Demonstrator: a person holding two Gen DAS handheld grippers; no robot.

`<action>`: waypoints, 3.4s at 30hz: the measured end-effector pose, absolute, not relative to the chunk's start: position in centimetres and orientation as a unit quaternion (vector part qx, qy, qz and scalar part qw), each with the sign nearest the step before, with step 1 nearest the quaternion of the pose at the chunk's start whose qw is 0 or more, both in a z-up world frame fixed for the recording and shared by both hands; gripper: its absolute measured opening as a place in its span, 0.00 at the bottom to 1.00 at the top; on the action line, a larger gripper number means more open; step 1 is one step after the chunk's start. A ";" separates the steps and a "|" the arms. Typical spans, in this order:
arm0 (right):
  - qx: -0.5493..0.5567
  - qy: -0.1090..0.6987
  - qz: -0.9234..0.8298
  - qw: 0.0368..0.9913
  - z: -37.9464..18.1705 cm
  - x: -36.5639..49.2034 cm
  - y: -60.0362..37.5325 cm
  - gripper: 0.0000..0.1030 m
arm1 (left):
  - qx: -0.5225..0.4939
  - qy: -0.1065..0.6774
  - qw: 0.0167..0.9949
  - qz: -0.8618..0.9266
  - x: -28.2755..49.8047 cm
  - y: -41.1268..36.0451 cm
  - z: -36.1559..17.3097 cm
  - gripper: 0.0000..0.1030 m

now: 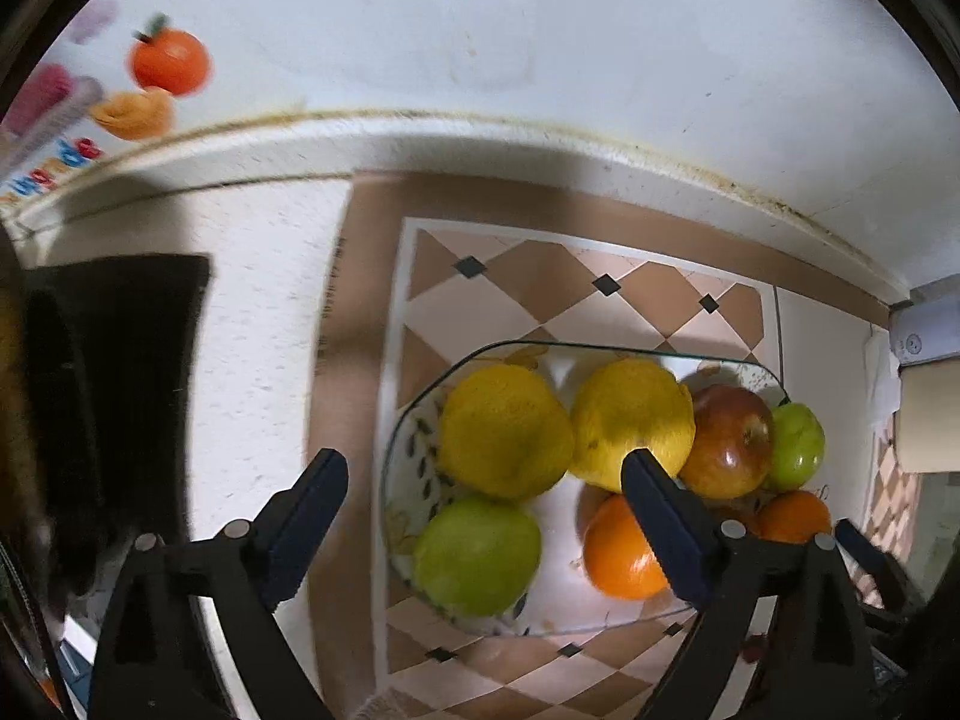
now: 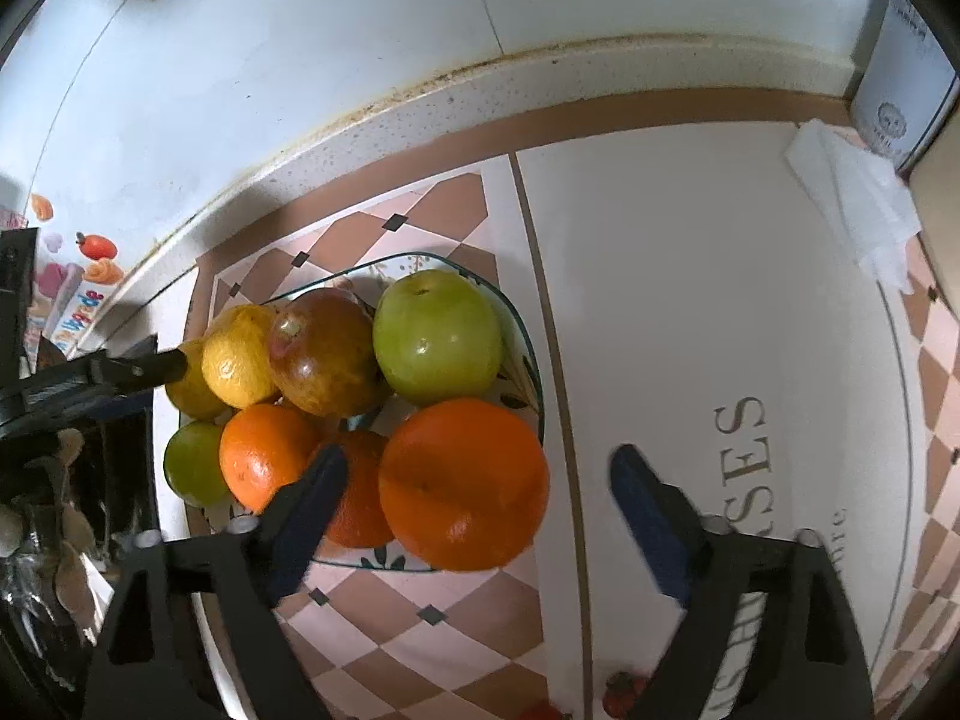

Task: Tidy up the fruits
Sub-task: 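Lower both fruits onto the floral plate and open both tools, then lift both open tools up and move toward the cherry tomatoes, then grasp a cherry tomato with the right tool while the left tool grasps the other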

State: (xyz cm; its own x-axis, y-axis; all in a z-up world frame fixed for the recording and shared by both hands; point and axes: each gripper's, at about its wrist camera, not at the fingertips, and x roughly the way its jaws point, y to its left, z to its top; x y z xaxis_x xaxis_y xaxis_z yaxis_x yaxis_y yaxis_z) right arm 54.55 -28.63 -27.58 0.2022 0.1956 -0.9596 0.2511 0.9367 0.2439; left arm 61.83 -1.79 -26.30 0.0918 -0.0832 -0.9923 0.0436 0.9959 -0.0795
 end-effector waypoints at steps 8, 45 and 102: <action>0.105 0.612 -0.027 0.783 -23.1 51.6 -26.1 0.93 | 0.002 0.628 0.778 -0.024 55.1 -1.0 -21.3 0.91; 0.067 0.450 -0.025 0.890 0.2 29.9 -21.5 0.96 | 0.029 0.458 0.887 -0.046 33.1 -2.4 -3.4 0.91; 0.231 0.628 -0.050 0.742 -29.2 36.5 -36.9 0.30 | 0.091 0.715 0.672 -0.170 39.5 -21.4 -30.6 0.73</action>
State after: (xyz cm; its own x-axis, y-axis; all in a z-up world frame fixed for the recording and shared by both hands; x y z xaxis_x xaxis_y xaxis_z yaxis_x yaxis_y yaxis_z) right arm 36.47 -36.94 -29.24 0.2071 0.2153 -0.9543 0.3636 0.8887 0.2794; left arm 39.54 -21.41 -30.57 -0.0814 -0.0977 -0.9919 0.3593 0.9254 -0.1206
